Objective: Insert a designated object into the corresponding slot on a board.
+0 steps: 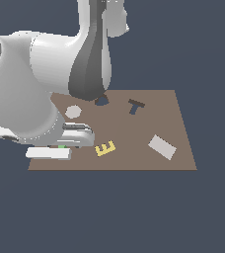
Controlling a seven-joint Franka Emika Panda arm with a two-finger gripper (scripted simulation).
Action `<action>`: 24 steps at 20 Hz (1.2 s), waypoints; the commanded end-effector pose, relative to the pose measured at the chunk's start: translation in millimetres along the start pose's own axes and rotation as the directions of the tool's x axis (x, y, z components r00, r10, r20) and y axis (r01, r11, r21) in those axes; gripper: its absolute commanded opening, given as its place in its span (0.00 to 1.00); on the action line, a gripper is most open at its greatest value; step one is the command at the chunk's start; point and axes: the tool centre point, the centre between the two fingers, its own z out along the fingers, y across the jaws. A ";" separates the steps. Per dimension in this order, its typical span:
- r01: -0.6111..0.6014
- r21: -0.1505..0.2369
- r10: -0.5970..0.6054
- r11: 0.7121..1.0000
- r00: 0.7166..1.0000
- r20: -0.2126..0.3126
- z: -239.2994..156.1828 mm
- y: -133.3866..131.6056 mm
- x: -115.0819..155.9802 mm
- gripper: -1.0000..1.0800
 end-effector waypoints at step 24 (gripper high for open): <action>-0.012 0.000 0.012 1.000 1.000 0.000 -1.9 -6.2 -6.2 0.00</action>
